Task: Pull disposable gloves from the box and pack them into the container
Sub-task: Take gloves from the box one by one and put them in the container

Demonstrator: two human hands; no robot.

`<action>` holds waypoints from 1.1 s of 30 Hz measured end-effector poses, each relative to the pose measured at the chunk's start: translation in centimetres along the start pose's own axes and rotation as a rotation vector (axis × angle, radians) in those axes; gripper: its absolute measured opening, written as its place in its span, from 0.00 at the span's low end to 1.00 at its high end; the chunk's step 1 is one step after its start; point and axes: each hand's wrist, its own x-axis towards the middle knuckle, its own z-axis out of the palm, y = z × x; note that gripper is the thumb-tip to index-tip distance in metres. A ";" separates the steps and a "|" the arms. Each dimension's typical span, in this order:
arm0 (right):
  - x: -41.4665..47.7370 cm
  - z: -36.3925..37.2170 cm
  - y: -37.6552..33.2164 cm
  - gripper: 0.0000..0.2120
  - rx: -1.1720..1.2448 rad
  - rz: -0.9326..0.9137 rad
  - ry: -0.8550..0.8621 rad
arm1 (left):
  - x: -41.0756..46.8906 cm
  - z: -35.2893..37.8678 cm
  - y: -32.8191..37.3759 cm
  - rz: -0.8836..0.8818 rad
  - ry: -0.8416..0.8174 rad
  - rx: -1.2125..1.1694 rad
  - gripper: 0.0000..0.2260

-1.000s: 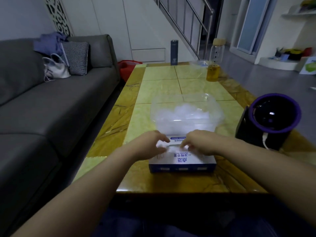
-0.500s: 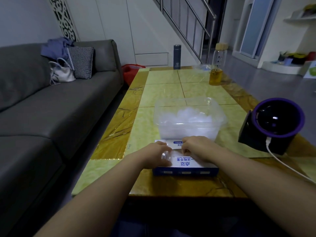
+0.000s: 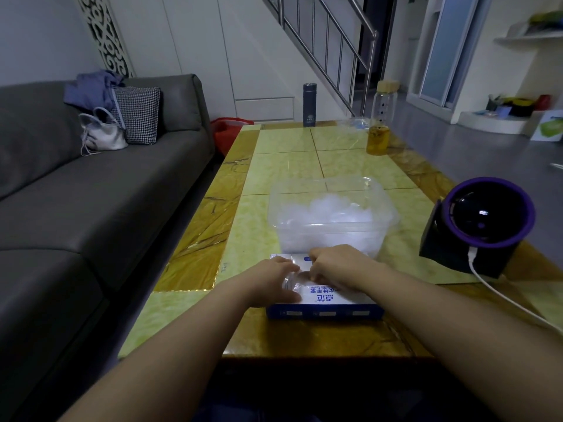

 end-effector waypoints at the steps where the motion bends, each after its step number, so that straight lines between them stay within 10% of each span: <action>1: 0.1 0.0 0.1 0.06 -0.007 -0.003 -0.006 | 0.0 0.0 0.0 0.001 -0.001 0.000 0.29; 13: -2.0 -3.8 0.3 0.05 -0.092 -0.033 -0.056 | -0.1 0.0 -0.1 -0.012 0.010 -0.028 0.30; 23: -4.1 -13.0 2.7 0.03 0.155 0.109 0.527 | -0.6 -0.3 0.1 -0.027 0.031 -0.078 0.29; 27: -5.2 -12.6 3.3 0.02 0.141 0.090 0.479 | -2.8 -2.8 -0.2 0.029 -0.103 -0.799 0.25; 33: -5.8 -10.2 2.2 0.05 0.204 0.044 0.420 | -3.4 -3.9 -0.4 0.141 -0.158 -1.668 0.49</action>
